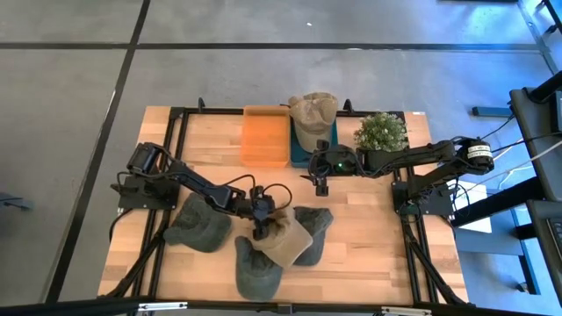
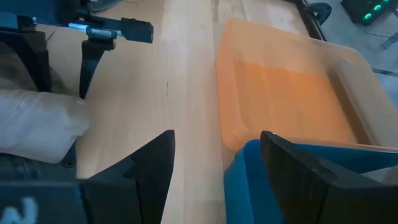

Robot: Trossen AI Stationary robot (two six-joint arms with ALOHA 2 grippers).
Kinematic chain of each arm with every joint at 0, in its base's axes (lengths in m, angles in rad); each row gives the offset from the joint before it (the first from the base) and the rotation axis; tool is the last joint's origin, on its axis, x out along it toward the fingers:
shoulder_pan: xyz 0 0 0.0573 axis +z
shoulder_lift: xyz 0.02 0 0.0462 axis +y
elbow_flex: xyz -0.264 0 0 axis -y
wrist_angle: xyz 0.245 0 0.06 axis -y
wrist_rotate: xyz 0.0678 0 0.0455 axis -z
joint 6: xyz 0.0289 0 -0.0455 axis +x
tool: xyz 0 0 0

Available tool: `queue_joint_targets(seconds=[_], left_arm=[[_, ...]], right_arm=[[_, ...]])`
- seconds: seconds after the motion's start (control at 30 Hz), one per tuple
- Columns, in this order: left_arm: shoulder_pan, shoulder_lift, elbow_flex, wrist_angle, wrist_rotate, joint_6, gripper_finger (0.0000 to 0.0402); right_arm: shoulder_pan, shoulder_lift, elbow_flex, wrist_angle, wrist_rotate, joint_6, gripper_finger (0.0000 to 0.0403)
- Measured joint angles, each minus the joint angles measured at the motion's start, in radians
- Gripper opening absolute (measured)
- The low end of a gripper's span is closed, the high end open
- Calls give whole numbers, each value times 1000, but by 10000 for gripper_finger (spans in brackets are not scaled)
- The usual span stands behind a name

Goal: Pick & Place hat
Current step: Put the brown cap into the right transparent bin

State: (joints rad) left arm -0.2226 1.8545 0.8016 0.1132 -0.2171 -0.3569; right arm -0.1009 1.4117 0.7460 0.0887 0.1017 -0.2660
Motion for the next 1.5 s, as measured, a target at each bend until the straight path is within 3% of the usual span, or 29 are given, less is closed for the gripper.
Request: queue_joint_targets(seconds=[0.37,0.63,1.0,1.3,1.37,1.5], left_arm=[[2,2,-6,42,-42,155,11],[4,-113,-17,-28,-57,250,6],[2,-266,-8,-44,-168,387,4],[3,-317,62,-74,-270,546,3],[7,-317,97,-104,-270,578,3],[11,-311,136,-151,-269,628,3]], right_arm=[[0,0,0,-8,1,0,236],[0,0,0,-7,1,0,236],[0,0,4,32,-34,3,236],[0,-1,198,-69,-44,159,236],[1,-1,242,-121,-82,157,236],[0,2,319,-274,-287,201,236]])
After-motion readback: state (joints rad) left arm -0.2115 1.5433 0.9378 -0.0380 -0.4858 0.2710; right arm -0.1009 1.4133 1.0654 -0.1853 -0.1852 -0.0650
